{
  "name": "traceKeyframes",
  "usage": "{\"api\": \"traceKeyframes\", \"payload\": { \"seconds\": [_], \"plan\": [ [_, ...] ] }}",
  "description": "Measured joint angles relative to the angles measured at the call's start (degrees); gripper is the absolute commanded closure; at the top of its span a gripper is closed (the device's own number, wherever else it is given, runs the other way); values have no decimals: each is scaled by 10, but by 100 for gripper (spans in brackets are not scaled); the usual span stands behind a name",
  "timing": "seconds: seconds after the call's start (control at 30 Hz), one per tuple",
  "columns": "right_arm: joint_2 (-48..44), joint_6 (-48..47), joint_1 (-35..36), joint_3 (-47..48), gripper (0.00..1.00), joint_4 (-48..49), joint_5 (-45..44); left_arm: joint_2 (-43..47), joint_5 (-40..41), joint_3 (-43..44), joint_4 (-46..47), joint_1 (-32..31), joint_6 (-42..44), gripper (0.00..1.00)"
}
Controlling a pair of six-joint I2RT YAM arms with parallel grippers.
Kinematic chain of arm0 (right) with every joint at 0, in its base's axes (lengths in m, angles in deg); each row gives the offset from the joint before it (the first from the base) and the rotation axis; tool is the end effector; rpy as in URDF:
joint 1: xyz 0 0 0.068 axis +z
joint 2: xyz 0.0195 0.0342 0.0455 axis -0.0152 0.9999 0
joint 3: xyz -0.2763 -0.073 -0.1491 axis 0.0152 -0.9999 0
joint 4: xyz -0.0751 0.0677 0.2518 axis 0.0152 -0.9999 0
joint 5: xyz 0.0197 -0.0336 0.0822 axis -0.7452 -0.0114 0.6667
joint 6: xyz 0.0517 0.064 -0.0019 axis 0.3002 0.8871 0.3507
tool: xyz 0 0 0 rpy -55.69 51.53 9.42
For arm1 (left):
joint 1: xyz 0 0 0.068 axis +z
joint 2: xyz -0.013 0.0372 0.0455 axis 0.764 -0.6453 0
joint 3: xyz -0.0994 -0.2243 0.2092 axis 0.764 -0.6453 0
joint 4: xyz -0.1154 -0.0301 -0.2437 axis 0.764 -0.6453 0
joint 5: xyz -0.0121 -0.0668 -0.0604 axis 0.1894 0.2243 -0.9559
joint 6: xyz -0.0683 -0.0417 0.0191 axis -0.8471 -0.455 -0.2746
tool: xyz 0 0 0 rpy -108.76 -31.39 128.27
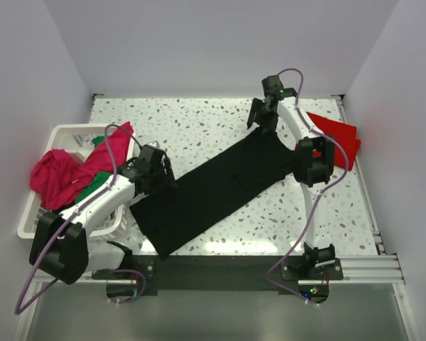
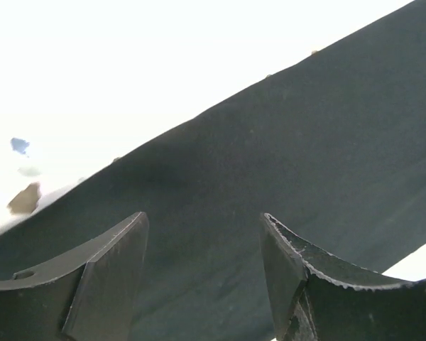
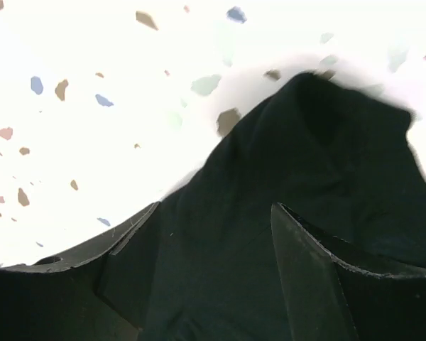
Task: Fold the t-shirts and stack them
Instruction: Fold the tshirt
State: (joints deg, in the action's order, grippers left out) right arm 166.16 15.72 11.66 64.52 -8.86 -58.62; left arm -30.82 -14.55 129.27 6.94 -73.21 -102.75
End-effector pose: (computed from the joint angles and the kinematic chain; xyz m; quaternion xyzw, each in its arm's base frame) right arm 0.5681 0.1306 0.2175 0.1158 0.9636 0.1074 0.2155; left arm 0.2400 -0.0955 0.2307 -0.1479 0.9474 -0.1013 0.2651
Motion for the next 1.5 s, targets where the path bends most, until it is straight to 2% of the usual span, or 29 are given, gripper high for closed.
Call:
{"api": "traceKeyframes", "payload": {
  "seconds": [0.23,0.43,0.9,1.1,1.27,1.5],
  "plan": [
    [0,-7,-25,1,35,23,-20,-67,-31,2,37,0,24,31],
    [-1,-16,-32,-6,36,38,-38,-78,-47,9,48,0,37,31],
    [-158,-23,-31,-244,37,57,-2,-93,-102,8,70,0,71,31],
    [-169,-20,-30,-314,37,61,13,-128,-132,-15,82,-4,86,31],
    [-134,-17,-29,-312,37,68,11,-132,-138,-20,92,-6,90,31],
    [-65,2,-28,-208,37,43,8,-136,-133,-16,86,-8,85,30]
  ]
}}
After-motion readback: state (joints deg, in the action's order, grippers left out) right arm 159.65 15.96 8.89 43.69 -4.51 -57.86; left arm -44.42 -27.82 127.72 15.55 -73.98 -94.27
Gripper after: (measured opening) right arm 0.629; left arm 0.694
